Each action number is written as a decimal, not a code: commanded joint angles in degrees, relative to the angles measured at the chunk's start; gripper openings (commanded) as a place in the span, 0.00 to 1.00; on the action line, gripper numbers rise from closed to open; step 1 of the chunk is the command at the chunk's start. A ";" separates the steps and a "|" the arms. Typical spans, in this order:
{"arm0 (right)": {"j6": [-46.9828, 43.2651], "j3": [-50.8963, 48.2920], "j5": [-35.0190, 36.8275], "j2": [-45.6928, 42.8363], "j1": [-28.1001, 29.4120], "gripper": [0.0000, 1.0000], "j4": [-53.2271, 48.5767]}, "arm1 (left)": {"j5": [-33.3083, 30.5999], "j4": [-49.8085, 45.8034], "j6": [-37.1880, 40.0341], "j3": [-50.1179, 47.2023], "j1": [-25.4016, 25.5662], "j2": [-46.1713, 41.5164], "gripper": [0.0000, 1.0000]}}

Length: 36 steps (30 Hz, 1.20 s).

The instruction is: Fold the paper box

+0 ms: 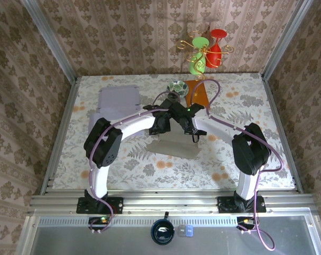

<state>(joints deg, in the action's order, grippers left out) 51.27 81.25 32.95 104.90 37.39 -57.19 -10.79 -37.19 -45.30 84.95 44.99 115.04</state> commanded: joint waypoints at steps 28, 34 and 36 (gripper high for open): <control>4.10 -0.48 5.05 2.75 0.82 0.00 -0.41 | -7.19 -0.83 4.18 -1.34 5.25 -5.45 0.33; 4.28 -0.58 3.91 3.01 0.51 0.00 -0.01 | -0.07 4.31 5.61 -3.95 3.64 -10.49 0.55; 4.28 -0.59 3.55 3.15 0.32 0.00 0.14 | 2.52 5.29 6.34 -4.41 2.86 -11.30 0.55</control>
<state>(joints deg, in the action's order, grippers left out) 54.08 80.86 34.09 105.03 37.98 -58.85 -11.99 -35.16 -40.84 80.62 44.93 108.38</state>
